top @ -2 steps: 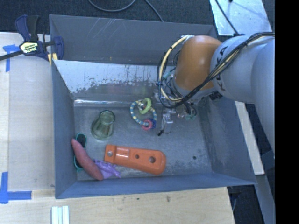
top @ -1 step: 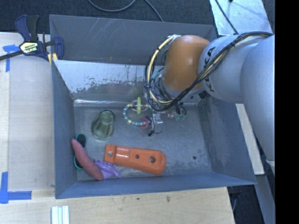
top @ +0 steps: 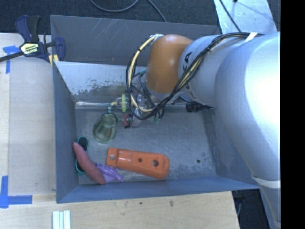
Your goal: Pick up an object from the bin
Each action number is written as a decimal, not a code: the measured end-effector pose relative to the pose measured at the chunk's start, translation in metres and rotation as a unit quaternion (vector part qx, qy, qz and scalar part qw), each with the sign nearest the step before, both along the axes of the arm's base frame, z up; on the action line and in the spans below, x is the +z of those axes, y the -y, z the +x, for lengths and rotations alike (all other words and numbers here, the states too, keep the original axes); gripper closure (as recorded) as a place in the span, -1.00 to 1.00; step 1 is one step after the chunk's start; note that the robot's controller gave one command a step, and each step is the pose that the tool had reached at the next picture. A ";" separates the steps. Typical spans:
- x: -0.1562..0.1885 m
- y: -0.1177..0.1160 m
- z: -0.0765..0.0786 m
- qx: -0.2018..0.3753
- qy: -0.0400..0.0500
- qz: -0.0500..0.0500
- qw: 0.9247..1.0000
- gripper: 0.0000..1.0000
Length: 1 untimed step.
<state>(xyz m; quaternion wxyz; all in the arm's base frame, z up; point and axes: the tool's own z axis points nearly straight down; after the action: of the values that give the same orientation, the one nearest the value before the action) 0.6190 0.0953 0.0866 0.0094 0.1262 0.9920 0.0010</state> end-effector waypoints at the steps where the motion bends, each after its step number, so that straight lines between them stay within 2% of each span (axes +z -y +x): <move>1: 0.000 0.000 0.000 0.000 0.000 0.000 1.000 1.00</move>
Offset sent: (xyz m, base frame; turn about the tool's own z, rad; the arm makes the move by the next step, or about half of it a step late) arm -0.0126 0.0225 0.1589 0.0428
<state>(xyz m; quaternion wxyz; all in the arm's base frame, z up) 0.6190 0.0953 0.0866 0.0094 0.1261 0.9920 0.0009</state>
